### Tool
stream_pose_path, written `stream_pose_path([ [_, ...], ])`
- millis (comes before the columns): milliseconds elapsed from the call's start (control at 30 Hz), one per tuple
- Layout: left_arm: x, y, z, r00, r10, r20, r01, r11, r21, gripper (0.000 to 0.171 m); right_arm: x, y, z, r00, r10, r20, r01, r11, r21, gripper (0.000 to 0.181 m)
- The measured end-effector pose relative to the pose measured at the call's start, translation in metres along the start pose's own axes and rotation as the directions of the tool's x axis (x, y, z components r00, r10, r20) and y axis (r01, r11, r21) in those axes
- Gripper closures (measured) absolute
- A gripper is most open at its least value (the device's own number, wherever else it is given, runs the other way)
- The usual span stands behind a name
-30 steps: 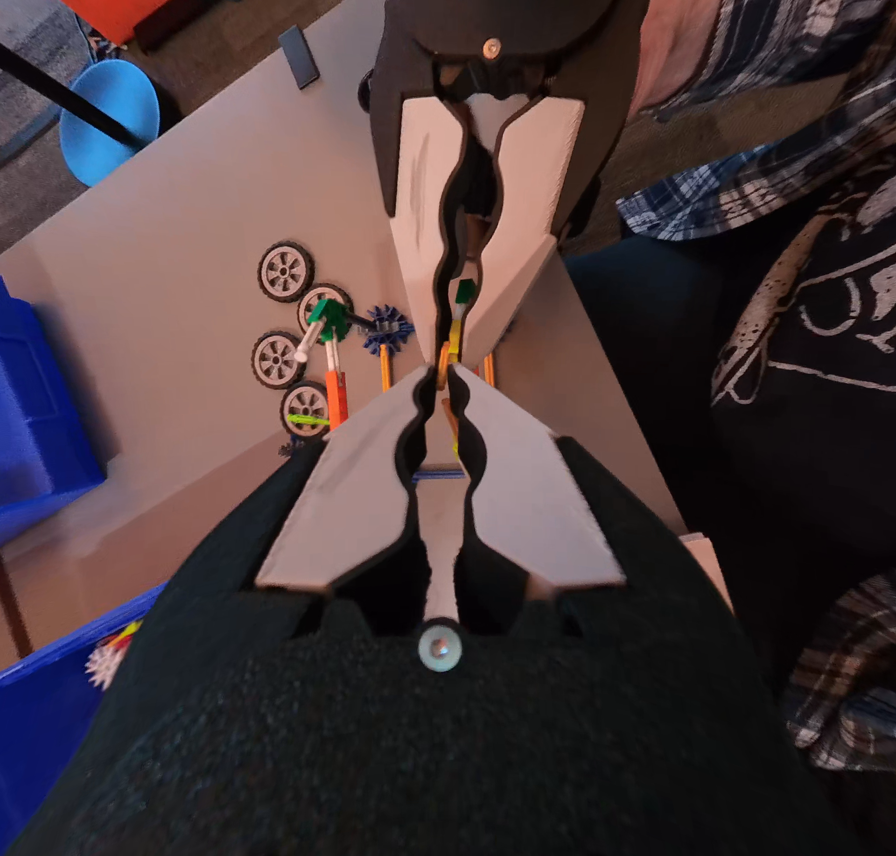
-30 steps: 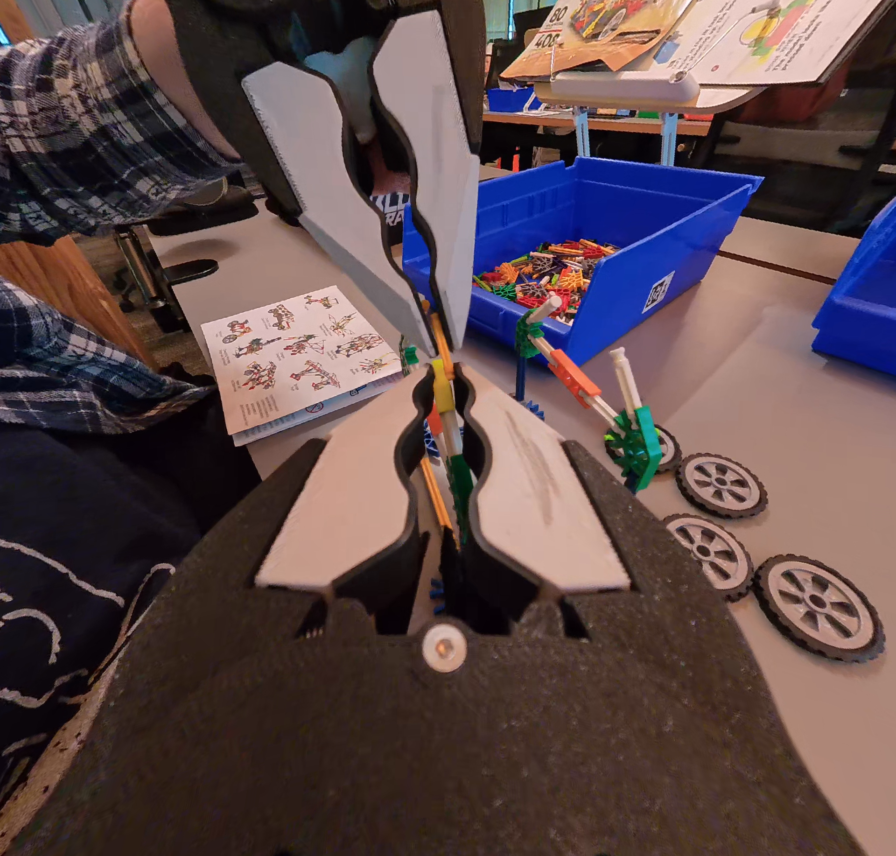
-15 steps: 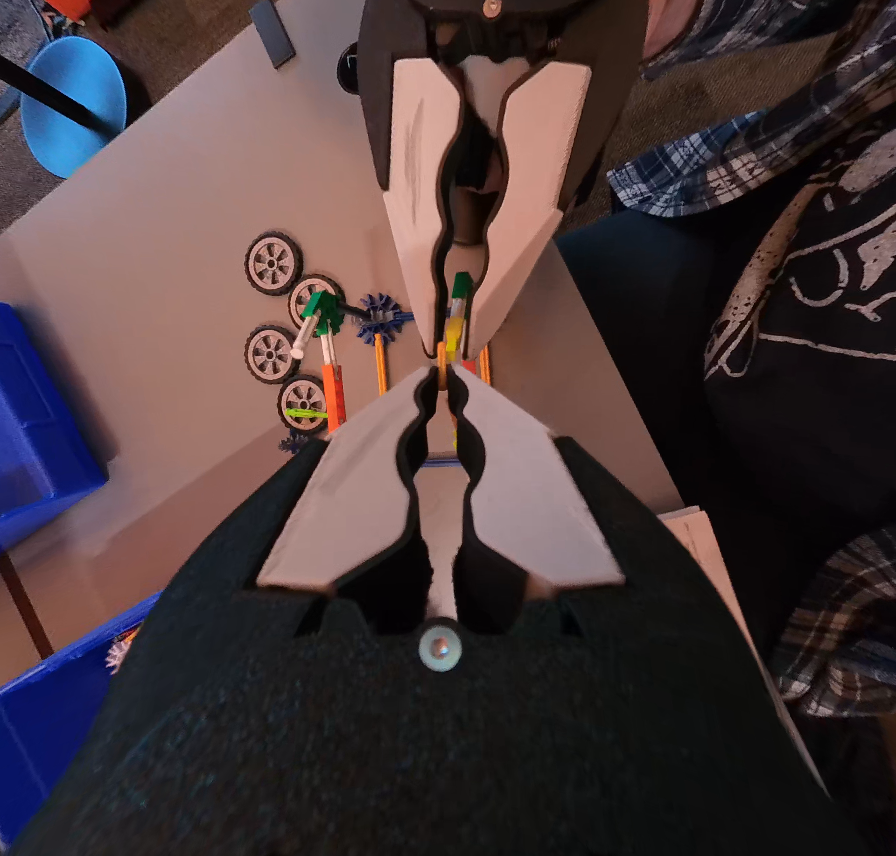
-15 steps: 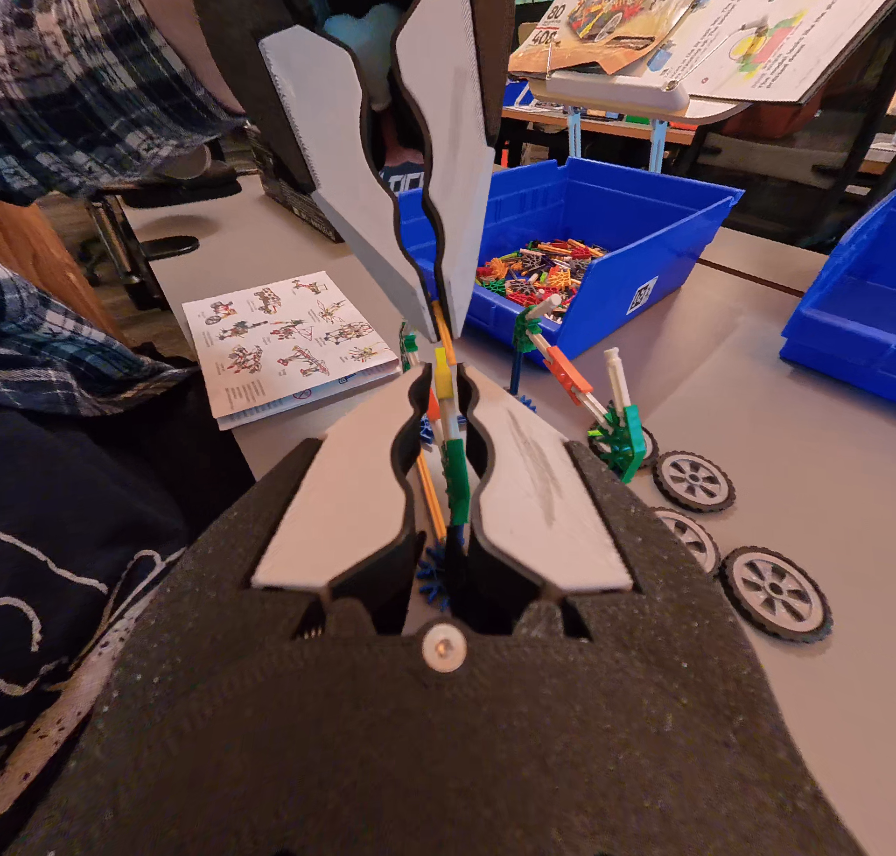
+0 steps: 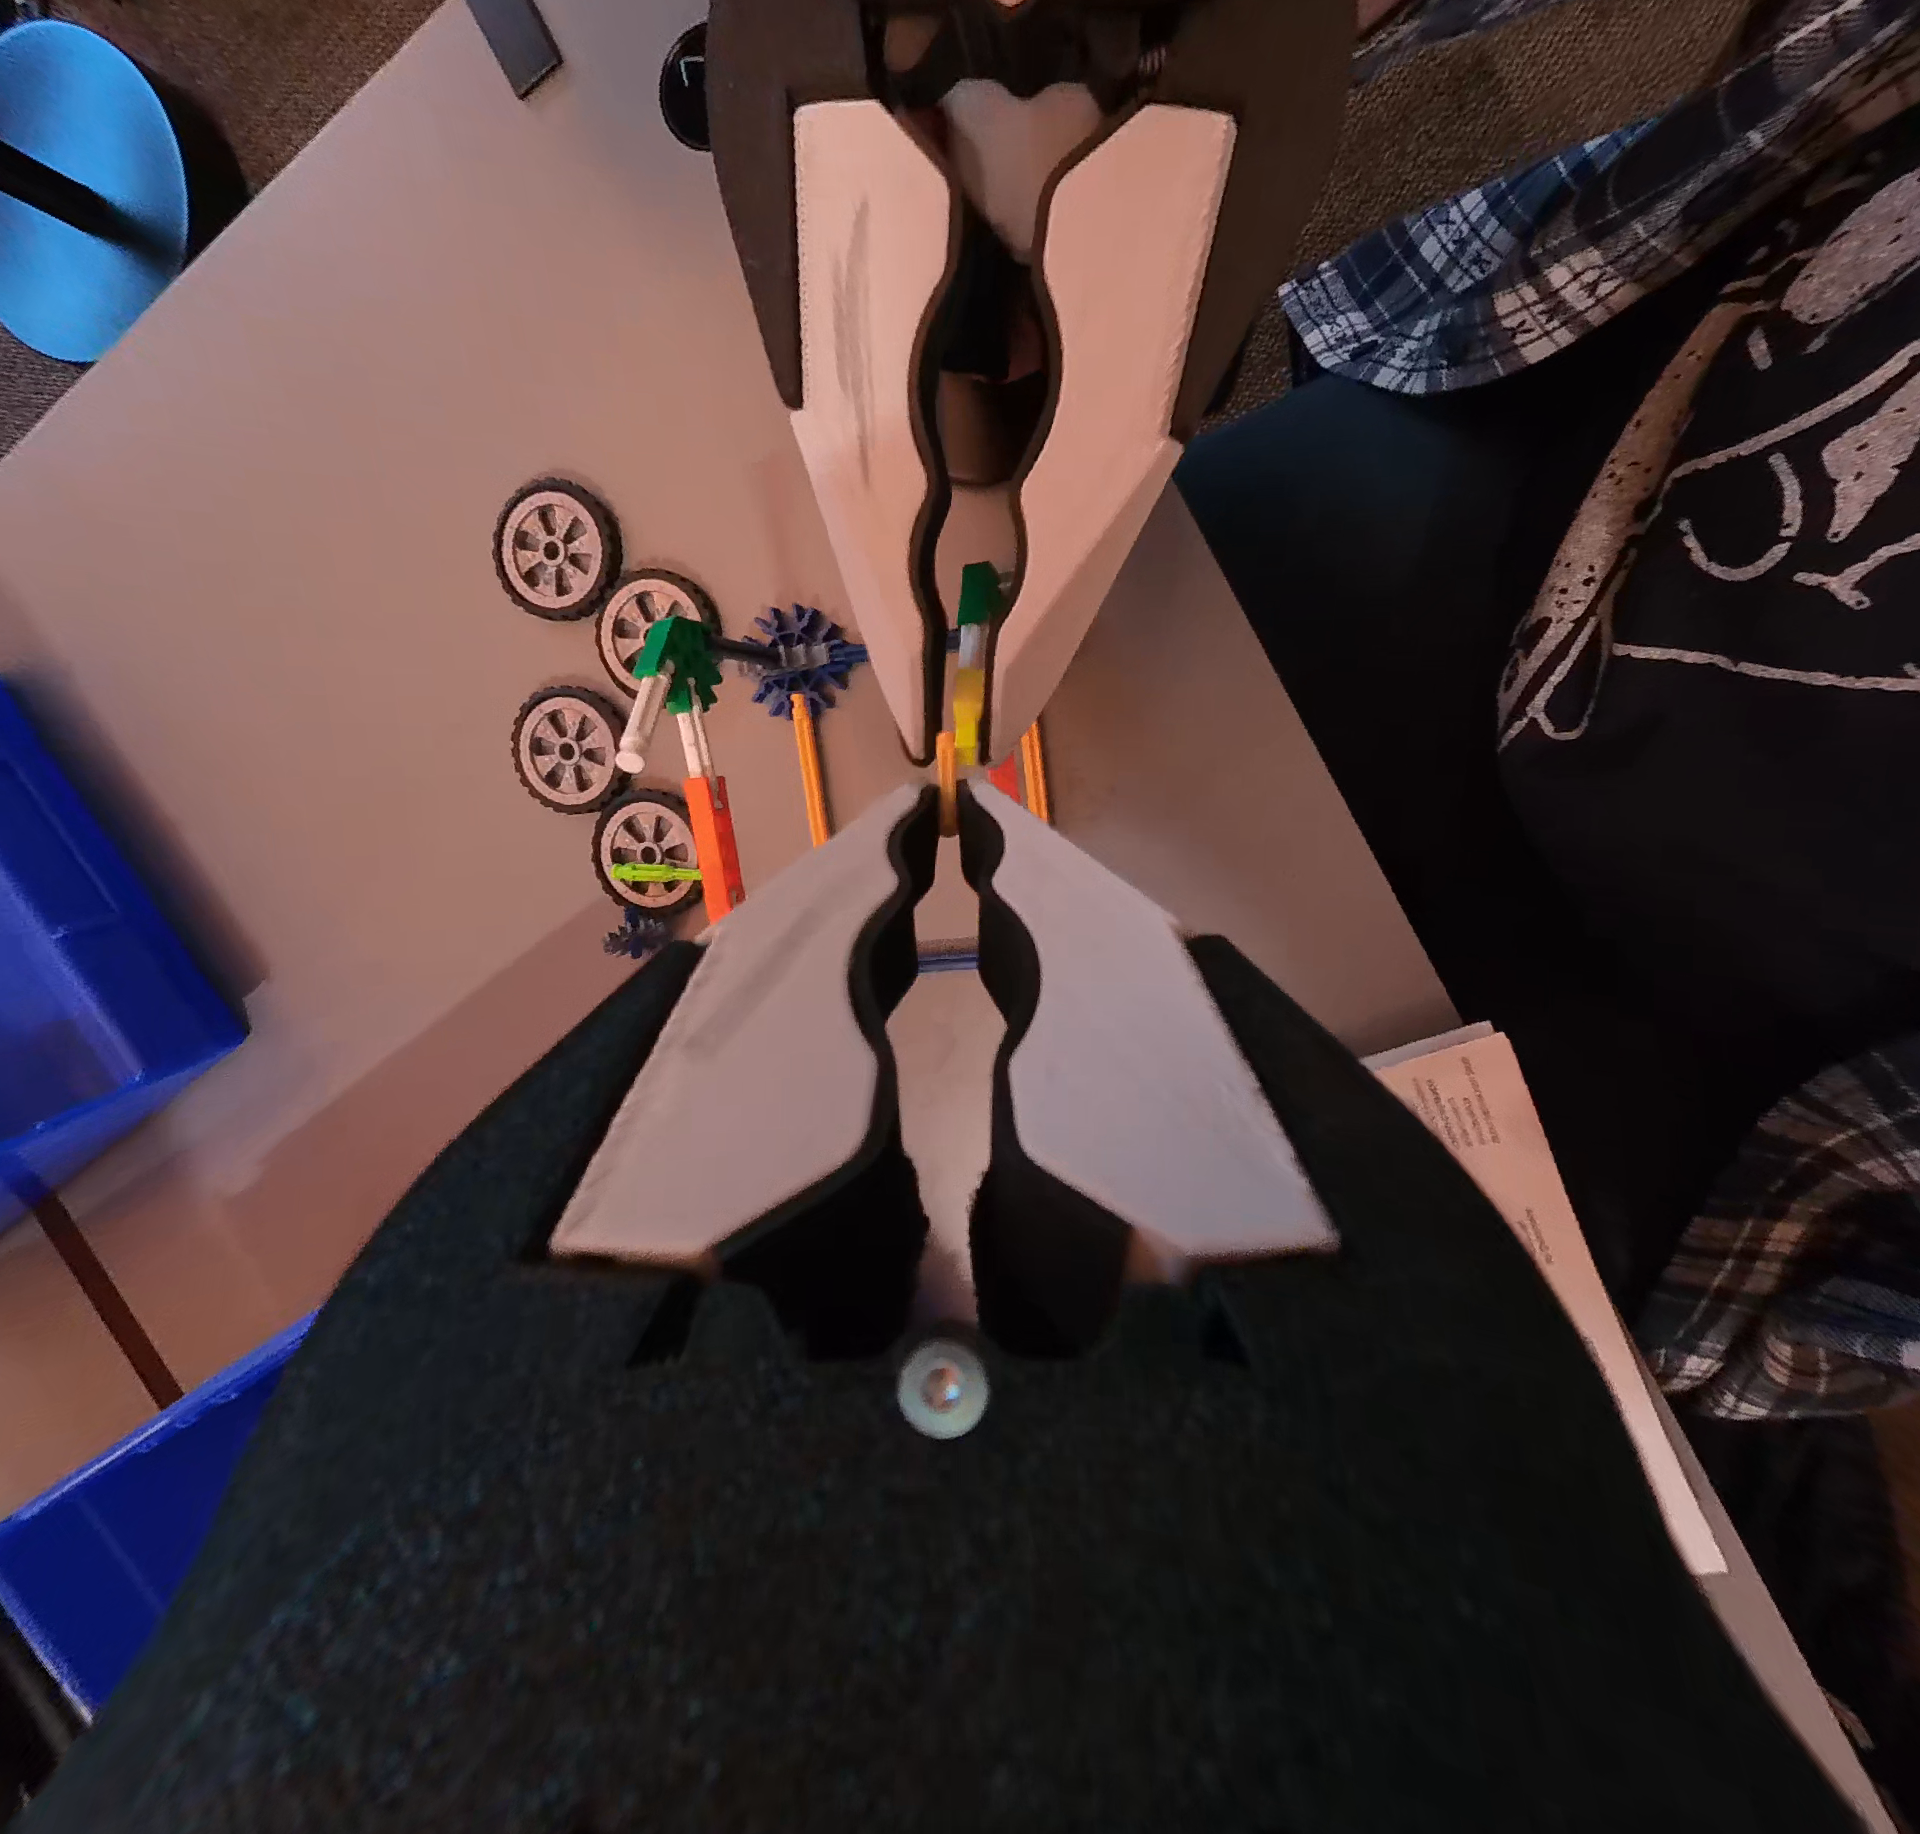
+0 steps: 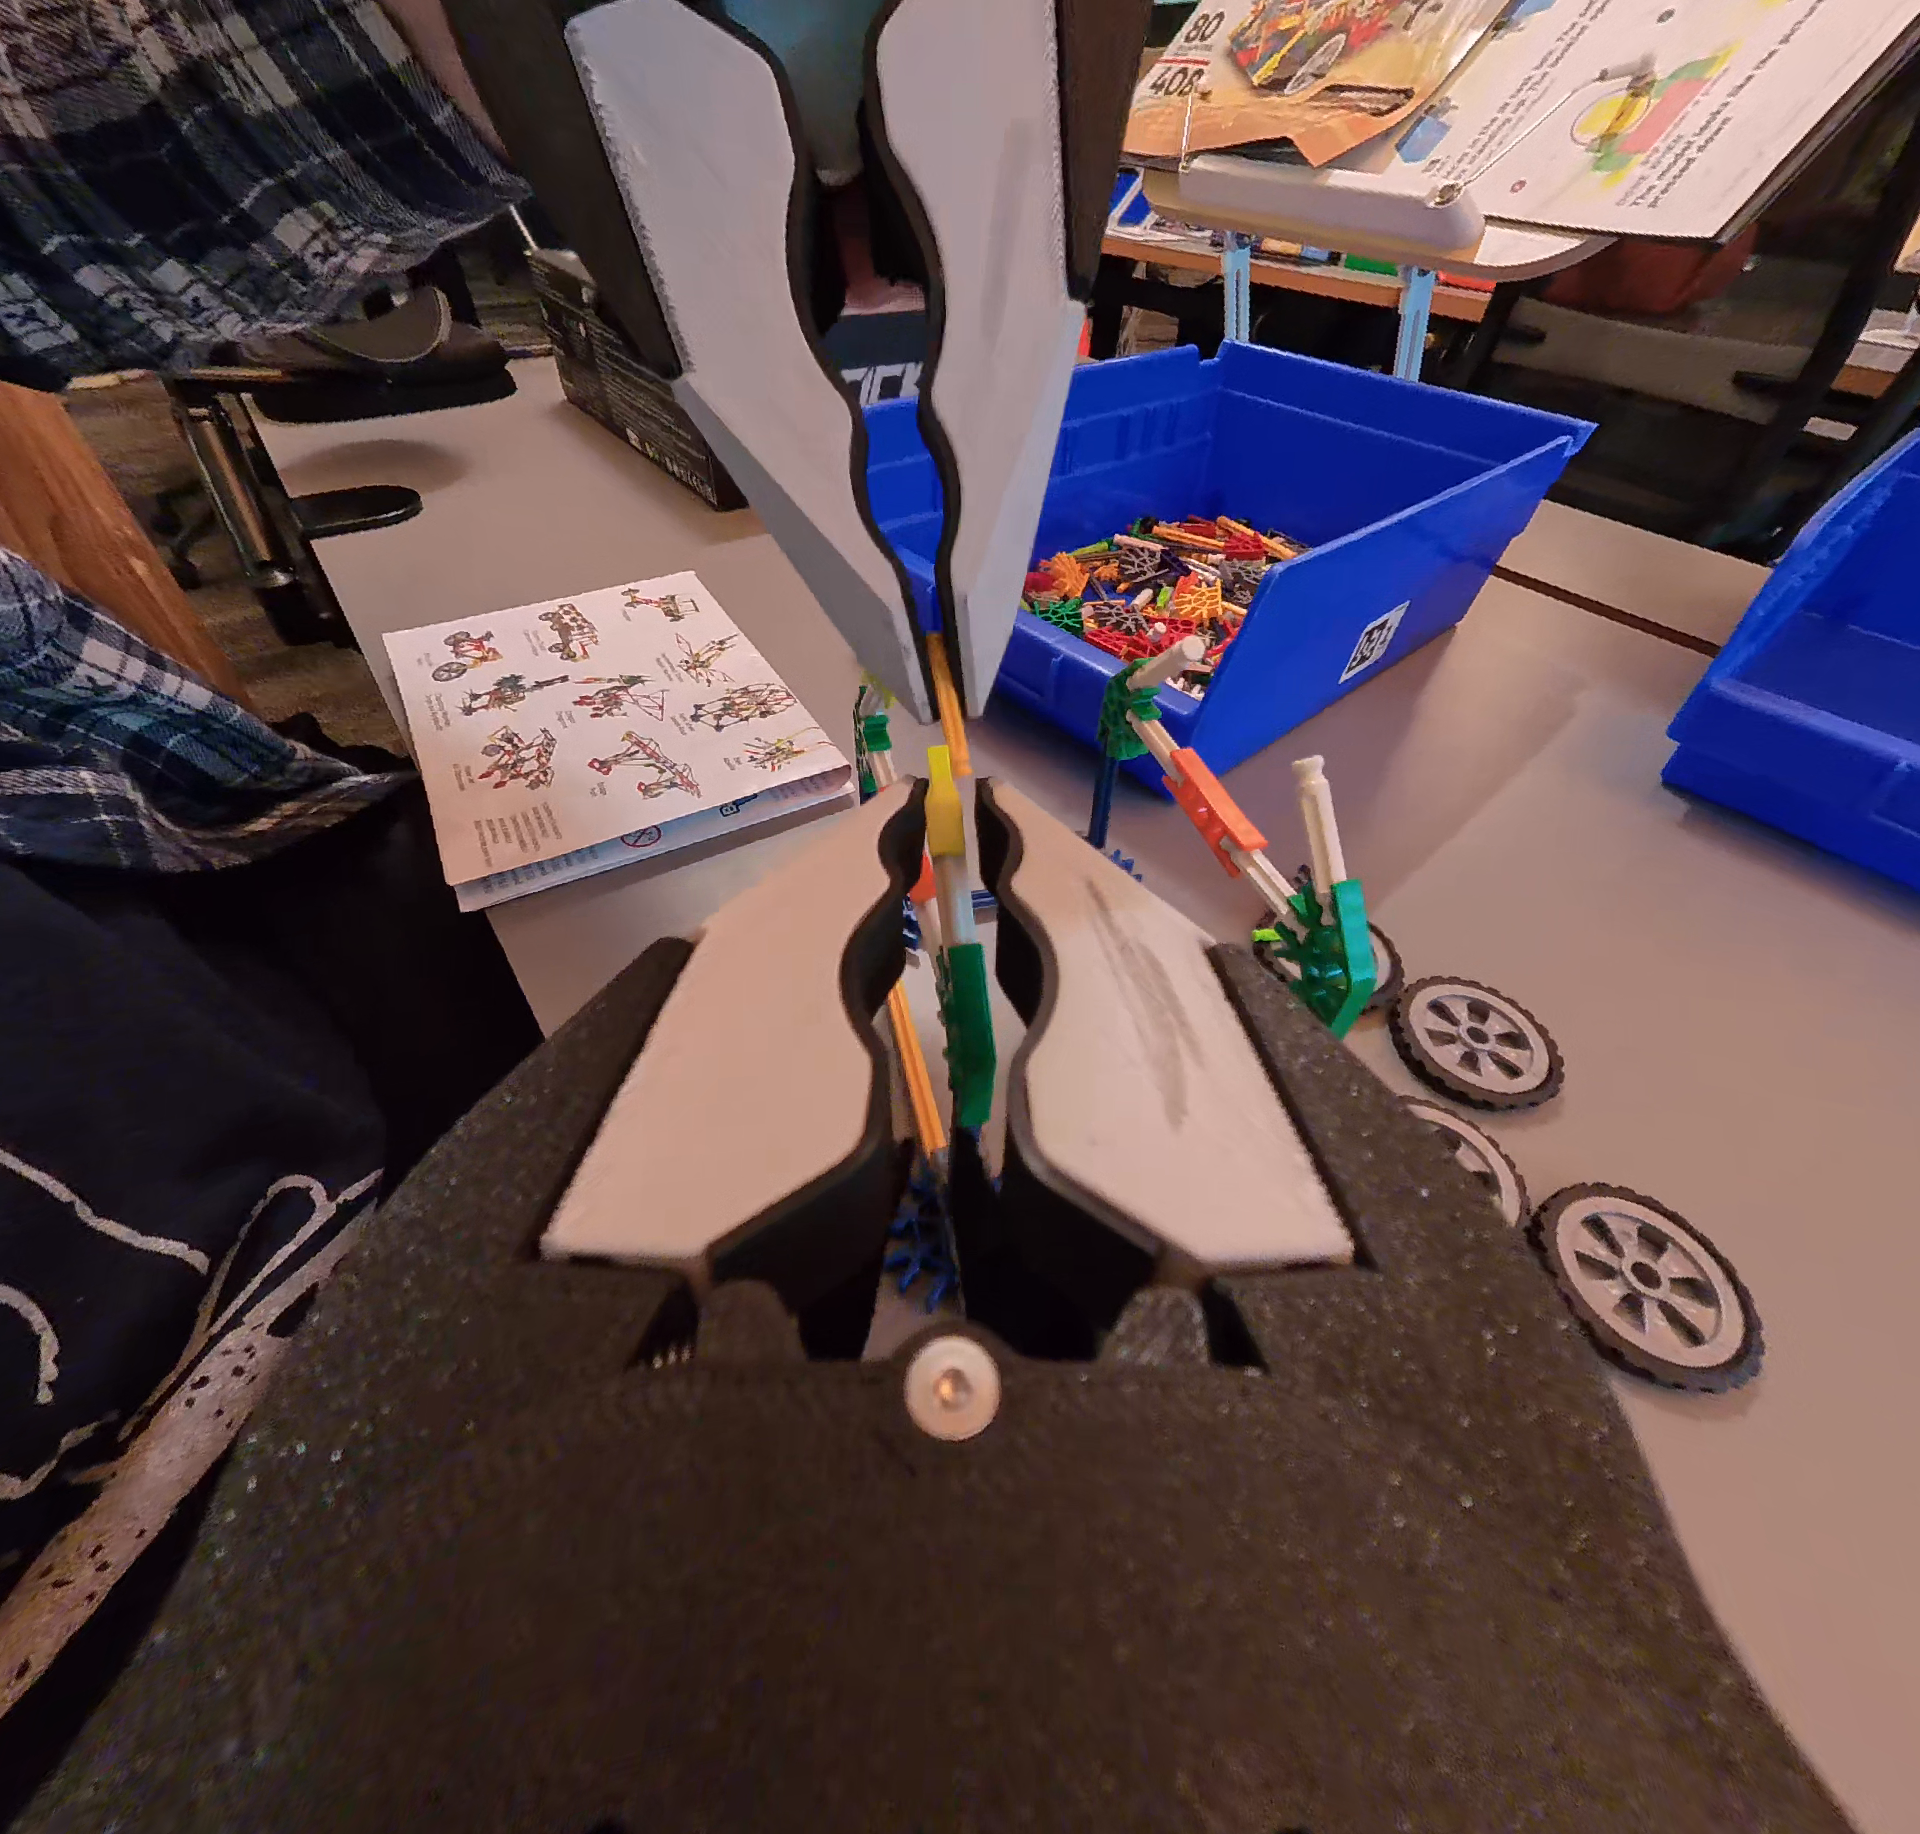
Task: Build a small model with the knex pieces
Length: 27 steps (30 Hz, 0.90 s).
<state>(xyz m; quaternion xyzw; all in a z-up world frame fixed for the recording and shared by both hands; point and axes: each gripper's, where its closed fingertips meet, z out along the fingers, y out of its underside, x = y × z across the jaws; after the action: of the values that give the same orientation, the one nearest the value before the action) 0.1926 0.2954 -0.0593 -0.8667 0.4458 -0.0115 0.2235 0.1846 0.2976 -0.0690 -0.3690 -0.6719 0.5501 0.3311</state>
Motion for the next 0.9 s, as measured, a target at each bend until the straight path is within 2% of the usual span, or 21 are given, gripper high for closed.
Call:
stream_pose_path([
  [433,0.0037,0.0027,-0.0027,0.998,0.023,-0.051,-0.025,0.999,-0.039,0.17,-0.0042,-0.0018,0.0025,0.999,-0.036,0.012,0.036,0.999,-0.006,0.175],
  [767,0.0055,0.0053,-0.0036,0.997,0.041,-0.064,-0.045,0.997,-0.064,0.17,-0.0052,-0.0057,0.0034,0.998,-0.063,0.013,0.063,0.998,-0.001,0.17],
  [900,0.0056,0.0054,-0.0031,0.997,0.047,-0.063,-0.051,0.996,-0.07,0.17,-0.007,-0.0079,0.0037,0.995,-0.097,0.021,0.097,0.995,-0.009,0.174],
])
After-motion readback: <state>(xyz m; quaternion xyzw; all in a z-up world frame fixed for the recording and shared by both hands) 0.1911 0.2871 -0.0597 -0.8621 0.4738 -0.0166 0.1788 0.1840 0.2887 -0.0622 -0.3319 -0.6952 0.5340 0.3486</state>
